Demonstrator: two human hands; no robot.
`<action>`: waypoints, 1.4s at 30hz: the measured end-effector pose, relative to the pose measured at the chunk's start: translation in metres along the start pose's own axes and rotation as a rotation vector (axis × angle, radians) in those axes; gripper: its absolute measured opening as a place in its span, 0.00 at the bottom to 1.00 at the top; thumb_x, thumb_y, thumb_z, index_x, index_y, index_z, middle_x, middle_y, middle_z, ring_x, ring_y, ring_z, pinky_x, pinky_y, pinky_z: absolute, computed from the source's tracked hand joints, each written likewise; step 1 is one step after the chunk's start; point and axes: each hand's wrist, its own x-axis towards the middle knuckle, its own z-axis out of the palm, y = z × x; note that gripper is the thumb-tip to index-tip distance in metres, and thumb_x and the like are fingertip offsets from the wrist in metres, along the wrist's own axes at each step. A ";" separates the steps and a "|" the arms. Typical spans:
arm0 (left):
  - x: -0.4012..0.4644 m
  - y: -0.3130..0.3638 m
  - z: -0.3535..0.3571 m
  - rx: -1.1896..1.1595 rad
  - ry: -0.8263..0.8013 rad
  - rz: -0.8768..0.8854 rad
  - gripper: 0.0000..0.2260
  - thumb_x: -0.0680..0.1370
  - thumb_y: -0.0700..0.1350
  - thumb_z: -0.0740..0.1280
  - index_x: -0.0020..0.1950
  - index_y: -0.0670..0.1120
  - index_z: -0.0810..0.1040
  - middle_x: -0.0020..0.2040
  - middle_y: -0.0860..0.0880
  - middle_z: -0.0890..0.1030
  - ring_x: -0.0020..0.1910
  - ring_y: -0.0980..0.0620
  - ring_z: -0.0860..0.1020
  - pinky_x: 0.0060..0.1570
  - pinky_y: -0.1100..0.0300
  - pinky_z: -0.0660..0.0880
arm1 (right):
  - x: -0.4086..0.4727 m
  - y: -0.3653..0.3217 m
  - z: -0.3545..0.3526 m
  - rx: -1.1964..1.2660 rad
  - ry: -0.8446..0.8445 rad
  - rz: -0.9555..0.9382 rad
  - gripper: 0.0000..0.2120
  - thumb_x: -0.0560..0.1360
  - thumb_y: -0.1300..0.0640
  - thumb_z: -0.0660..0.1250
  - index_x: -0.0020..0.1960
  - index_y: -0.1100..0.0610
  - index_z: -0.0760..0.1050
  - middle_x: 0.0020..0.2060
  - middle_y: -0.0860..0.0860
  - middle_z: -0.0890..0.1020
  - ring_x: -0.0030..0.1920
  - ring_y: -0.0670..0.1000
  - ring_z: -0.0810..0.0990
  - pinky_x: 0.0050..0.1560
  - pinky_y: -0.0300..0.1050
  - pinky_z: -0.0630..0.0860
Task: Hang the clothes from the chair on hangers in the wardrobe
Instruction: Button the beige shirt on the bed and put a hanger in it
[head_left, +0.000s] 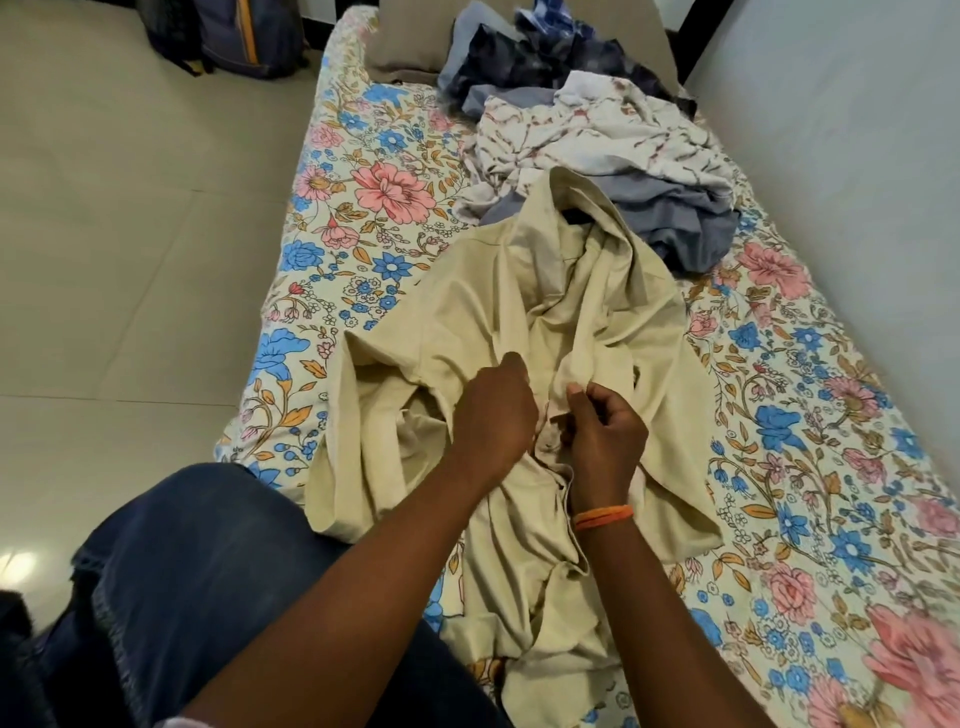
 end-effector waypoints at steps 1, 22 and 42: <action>0.005 -0.004 0.004 -0.033 0.005 -0.022 0.09 0.80 0.42 0.59 0.53 0.42 0.78 0.48 0.42 0.81 0.49 0.40 0.79 0.43 0.51 0.73 | -0.001 0.004 0.001 0.010 0.016 0.007 0.03 0.73 0.60 0.75 0.43 0.59 0.82 0.32 0.55 0.83 0.29 0.49 0.77 0.36 0.47 0.76; 0.044 0.002 0.026 -0.360 -0.165 -0.404 0.10 0.70 0.48 0.67 0.42 0.41 0.79 0.40 0.43 0.81 0.42 0.42 0.81 0.35 0.57 0.68 | -0.012 0.026 0.016 -0.135 0.075 -0.094 0.07 0.74 0.51 0.73 0.49 0.52 0.84 0.43 0.46 0.86 0.46 0.48 0.84 0.51 0.53 0.81; 0.004 -0.028 0.025 -0.837 -0.070 -0.210 0.06 0.77 0.39 0.68 0.43 0.44 0.85 0.38 0.48 0.85 0.37 0.53 0.83 0.44 0.59 0.80 | -0.023 0.026 0.016 -0.257 0.016 -0.346 0.04 0.74 0.63 0.73 0.47 0.56 0.85 0.40 0.46 0.84 0.42 0.42 0.82 0.45 0.34 0.77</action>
